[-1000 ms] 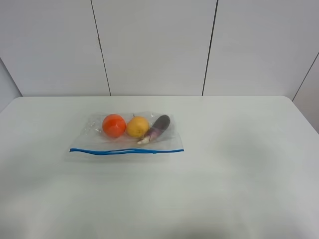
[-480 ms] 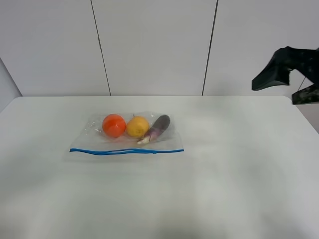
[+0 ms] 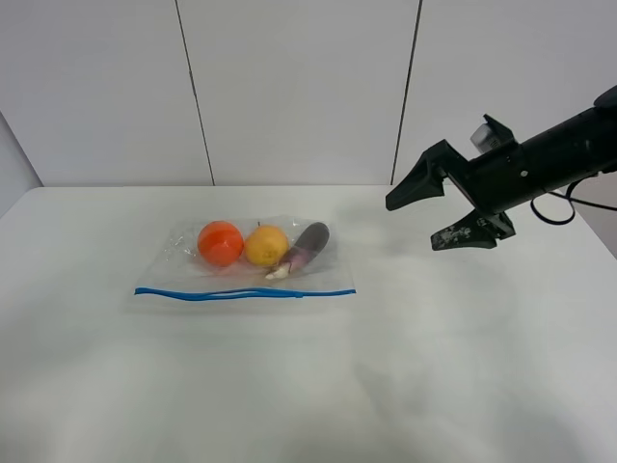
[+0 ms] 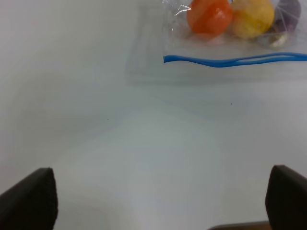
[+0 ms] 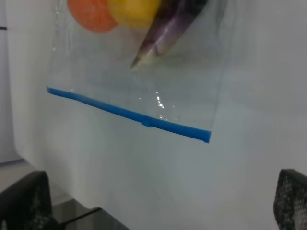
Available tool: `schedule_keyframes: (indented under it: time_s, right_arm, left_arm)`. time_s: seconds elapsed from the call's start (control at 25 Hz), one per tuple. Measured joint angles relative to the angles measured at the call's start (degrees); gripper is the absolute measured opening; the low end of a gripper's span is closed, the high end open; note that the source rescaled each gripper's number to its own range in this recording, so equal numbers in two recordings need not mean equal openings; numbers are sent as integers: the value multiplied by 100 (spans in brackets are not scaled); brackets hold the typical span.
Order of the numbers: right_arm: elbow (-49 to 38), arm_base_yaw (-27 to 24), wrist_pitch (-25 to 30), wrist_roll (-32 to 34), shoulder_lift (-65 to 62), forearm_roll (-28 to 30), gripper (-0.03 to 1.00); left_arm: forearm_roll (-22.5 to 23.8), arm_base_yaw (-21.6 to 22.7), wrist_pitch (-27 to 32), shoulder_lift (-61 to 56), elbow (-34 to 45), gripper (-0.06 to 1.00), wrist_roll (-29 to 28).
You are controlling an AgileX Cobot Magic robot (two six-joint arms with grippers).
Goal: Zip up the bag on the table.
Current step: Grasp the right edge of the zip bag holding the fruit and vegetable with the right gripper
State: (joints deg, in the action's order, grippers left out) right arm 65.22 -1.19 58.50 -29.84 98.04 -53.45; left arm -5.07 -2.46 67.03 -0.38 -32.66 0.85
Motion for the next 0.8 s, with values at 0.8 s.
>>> schedule_keyframes:
  time_s: [0.8]
  right_arm:
    - [2,1071,-495,-943,1886,-920,100]
  left_arm:
    - [0,0,0,0,0,100,0]
